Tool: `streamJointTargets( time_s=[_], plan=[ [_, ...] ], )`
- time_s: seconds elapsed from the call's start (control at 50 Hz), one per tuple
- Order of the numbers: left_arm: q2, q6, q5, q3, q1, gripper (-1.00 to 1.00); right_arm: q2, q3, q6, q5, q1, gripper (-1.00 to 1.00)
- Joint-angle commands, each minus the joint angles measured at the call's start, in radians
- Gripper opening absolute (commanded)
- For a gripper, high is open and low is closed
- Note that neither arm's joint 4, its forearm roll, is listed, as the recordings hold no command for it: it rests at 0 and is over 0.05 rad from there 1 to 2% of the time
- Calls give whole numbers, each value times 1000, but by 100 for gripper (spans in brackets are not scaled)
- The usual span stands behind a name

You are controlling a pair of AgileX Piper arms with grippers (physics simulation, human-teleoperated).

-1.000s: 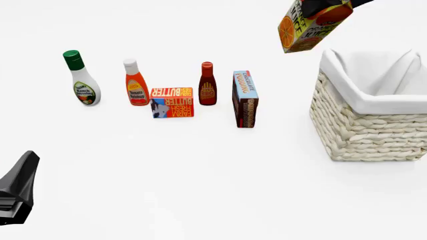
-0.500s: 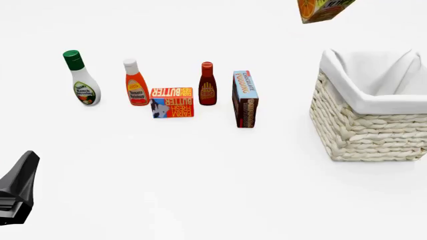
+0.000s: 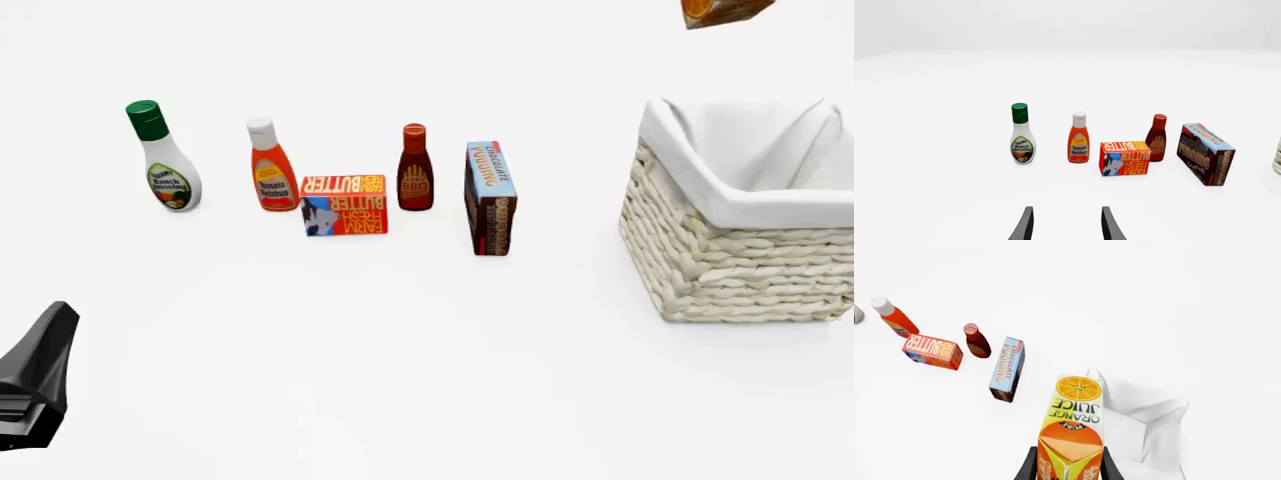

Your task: Pick the orange juice and place it in the basket.

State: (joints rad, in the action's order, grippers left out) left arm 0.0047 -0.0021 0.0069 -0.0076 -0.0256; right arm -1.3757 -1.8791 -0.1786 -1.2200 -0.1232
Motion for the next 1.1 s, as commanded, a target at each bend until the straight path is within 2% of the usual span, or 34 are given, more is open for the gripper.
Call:
streamJointTargets(
  time_s=[0.02, 0.42, 0.62, 0.92, 1.1],
  plan=[
    [1, 0, -2, 1, 8, 100, 29, 21, 9, 0, 54, -100],
    [1, 0, -2, 1, 8, 100, 65, 77, -7, 0, 168, -100],
    [1, 0, -2, 1, 8, 100, 68, 100, 0, 0, 199, -100],
    [1, 0, -2, 1, 8, 100, 56, 116, 28, 0, 247, -100],
    [1, 0, -2, 1, 8, 100, 33, 117, 69, 0, 253, -100]
  ],
)
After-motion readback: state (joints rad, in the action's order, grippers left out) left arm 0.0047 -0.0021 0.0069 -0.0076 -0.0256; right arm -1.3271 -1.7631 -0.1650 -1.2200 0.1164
